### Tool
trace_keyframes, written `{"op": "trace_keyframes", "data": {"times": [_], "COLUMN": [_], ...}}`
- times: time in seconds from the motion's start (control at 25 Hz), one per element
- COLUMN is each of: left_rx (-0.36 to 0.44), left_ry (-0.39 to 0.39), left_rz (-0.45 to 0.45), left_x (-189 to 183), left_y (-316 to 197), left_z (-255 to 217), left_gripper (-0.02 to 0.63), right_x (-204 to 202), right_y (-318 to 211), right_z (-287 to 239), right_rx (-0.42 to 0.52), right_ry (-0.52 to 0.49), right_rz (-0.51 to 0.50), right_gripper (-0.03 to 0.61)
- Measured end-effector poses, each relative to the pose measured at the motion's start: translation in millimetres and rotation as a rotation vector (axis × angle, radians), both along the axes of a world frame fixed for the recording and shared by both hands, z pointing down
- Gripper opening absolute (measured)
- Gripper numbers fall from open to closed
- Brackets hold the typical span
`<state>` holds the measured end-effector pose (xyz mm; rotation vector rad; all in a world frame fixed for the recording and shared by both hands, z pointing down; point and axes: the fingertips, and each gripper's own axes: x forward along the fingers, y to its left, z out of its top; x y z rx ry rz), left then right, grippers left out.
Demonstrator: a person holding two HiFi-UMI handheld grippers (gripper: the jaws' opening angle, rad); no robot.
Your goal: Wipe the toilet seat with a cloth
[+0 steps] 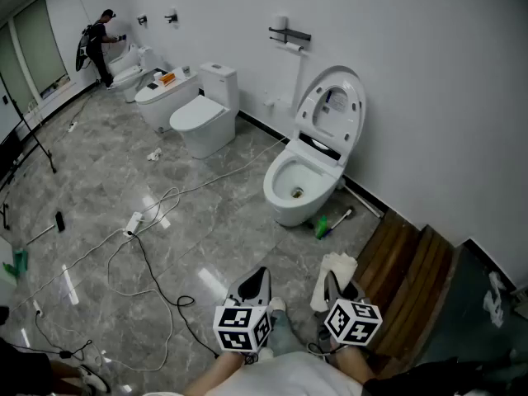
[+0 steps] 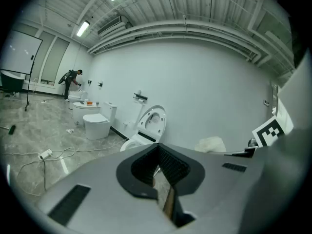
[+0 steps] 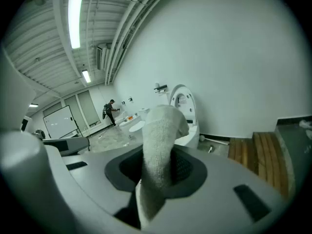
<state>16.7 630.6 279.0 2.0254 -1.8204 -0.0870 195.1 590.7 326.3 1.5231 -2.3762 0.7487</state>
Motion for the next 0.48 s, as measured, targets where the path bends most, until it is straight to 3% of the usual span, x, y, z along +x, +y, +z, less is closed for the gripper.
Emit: {"op": "trace_keyframes", "data": {"times": [0.48], "left_rx": [-0.025], "left_ry": [-0.026], "left_rz": [0.021], "left_x": [-19.3], "left_y": [-123.8], "left_z": [1.0], "left_gripper": [0.011], "right_x": [-16.6], "right_y": [-123.2], "right_z": [-3.0], "right_rx": [-0.018], "right_ry": [-0.036], "right_rz": [0.028], "right_gripper": [0.089]}}
